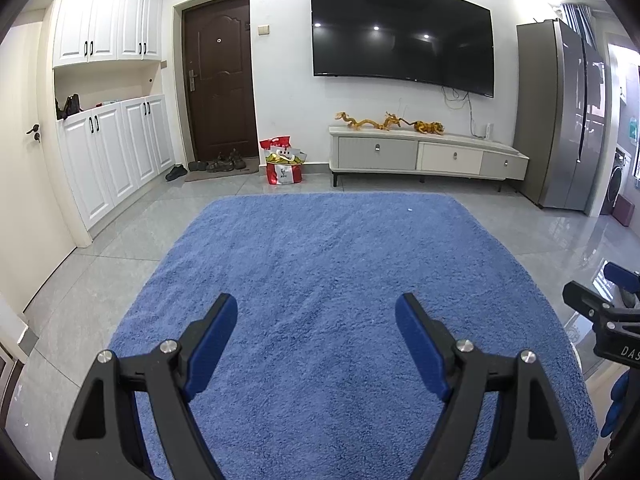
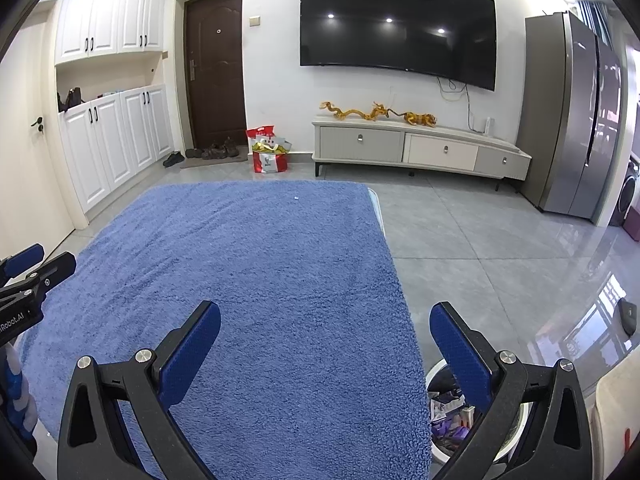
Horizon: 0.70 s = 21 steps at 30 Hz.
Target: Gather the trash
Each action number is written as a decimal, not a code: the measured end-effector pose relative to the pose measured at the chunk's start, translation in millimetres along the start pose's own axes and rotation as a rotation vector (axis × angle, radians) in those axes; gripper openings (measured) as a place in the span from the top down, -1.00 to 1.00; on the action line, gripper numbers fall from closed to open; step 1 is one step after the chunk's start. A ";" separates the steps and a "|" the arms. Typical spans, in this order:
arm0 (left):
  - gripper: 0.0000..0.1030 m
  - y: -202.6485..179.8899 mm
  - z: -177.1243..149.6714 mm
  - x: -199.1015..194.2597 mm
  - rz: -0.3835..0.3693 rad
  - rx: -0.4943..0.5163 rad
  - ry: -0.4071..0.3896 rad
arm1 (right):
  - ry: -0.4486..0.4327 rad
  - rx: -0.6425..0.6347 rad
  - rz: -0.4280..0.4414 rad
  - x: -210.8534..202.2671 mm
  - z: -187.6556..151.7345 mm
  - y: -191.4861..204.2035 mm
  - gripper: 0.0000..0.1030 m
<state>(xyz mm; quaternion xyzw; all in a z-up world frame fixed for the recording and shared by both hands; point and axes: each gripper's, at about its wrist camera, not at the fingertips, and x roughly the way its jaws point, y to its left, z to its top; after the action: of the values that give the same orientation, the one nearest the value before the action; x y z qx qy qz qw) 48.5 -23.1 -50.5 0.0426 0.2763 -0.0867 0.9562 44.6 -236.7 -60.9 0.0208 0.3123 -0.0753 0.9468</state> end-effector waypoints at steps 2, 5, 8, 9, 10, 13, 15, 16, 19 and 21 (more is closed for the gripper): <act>-0.57 0.2 -0.7 -0.2 -0.001 0.001 0.002 | -0.001 -0.001 -0.001 -0.5 -0.6 -0.3 -0.99; -0.57 -0.2 -1.6 -1.2 -0.001 0.005 0.003 | -0.002 0.000 -0.003 -1.8 -1.3 -0.8 -0.99; -0.57 -0.4 -1.7 -3.0 -0.001 0.008 0.002 | -0.005 0.003 -0.003 -3.1 -2.2 -1.7 -0.99; -0.57 -0.7 -1.7 -3.6 -0.001 0.010 0.001 | -0.005 0.003 -0.003 -3.7 -2.5 -2.3 -0.99; -0.57 -0.2 -1.4 -3.5 0.000 0.012 0.001 | -0.006 0.004 -0.003 -4.0 -2.6 -3.0 -0.99; -0.57 -1.3 -1.5 -4.6 0.001 0.014 0.003 | -0.005 0.005 -0.002 -4.3 -2.7 -3.4 -0.99; -0.57 -1.8 -1.6 -5.4 0.002 0.014 0.003 | -0.005 0.007 -0.001 -4.7 -3.0 -4.0 -0.99; -0.57 -1.5 -1.4 -4.8 0.002 0.015 0.002 | -0.005 0.007 0.000 -5.0 -3.1 -4.3 -0.99; -0.57 -1.9 -2.6 -5.7 0.005 0.014 0.003 | -0.006 0.008 0.000 -5.1 -2.9 -5.2 -0.99; -0.57 -1.9 -2.9 -6.0 0.006 0.012 0.005 | -0.007 0.009 0.000 -5.3 -2.9 -5.9 -0.99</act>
<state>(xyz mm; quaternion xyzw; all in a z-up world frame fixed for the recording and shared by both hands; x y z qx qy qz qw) 41.6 -23.7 -49.8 0.0495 0.2781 -0.0852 0.9555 37.7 -241.6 -60.0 0.0246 0.3089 -0.0769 0.9477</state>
